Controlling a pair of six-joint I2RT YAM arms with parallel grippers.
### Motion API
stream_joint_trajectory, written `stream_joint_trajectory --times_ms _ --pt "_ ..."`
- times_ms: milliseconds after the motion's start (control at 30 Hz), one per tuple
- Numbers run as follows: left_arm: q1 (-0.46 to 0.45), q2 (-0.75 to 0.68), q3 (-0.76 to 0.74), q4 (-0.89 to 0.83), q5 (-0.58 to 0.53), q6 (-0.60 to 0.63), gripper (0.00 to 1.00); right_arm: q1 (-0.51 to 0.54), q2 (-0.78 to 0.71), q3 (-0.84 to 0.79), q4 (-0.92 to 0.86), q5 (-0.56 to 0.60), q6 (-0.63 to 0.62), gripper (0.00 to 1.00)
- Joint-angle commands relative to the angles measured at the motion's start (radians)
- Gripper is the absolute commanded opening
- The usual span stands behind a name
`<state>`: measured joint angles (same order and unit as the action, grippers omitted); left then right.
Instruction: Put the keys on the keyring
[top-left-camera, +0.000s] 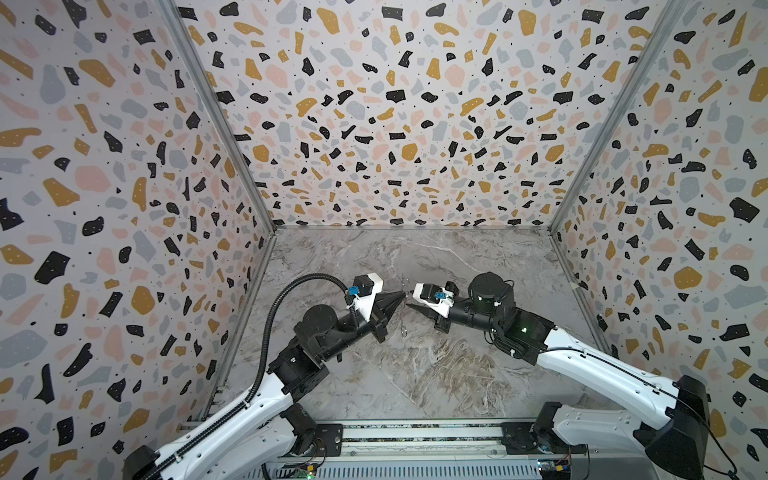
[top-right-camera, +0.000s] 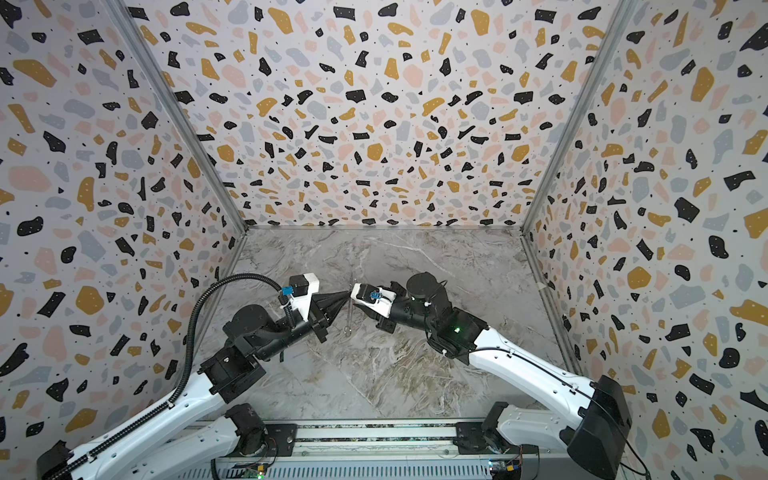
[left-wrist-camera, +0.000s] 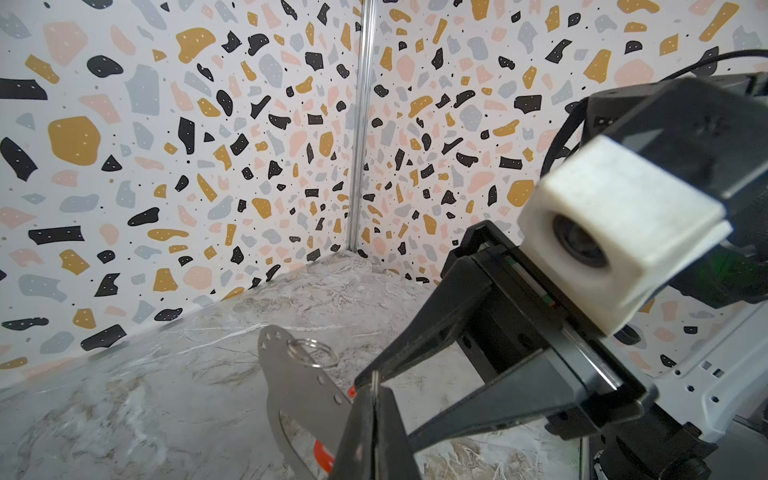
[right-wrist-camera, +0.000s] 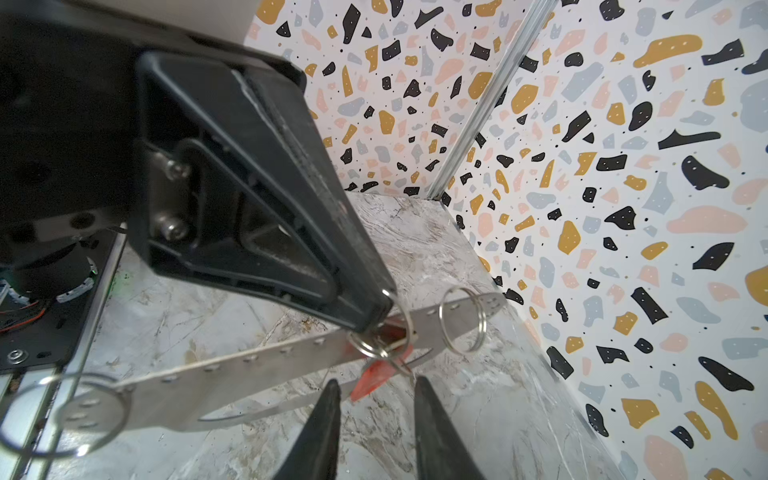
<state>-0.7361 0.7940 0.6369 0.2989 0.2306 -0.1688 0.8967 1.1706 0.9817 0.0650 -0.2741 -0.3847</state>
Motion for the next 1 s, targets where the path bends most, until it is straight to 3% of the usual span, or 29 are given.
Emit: stream_joint_trajectory --times_ms 0,200,367,467,967 --pt "-0.004 -0.003 0.039 0.037 0.02 0.007 0.0 -0.001 -0.006 0.041 0.041 0.013 -0.007 0.31" --pt "-0.005 -0.003 0.039 0.037 0.022 0.007 0.0 -0.001 -0.001 0.05 0.042 0.006 -0.014 0.3" --pt "-0.005 -0.009 0.035 0.04 0.001 0.005 0.0 -0.001 0.003 0.056 0.011 -0.027 -0.016 0.09" --pt "-0.005 -0.013 0.032 0.042 -0.024 0.003 0.0 -0.001 -0.001 0.054 -0.003 -0.036 -0.017 0.02" --pt "-0.014 -0.009 0.005 0.111 -0.101 -0.036 0.0 0.055 0.0 0.057 -0.021 0.014 -0.058 0.0"
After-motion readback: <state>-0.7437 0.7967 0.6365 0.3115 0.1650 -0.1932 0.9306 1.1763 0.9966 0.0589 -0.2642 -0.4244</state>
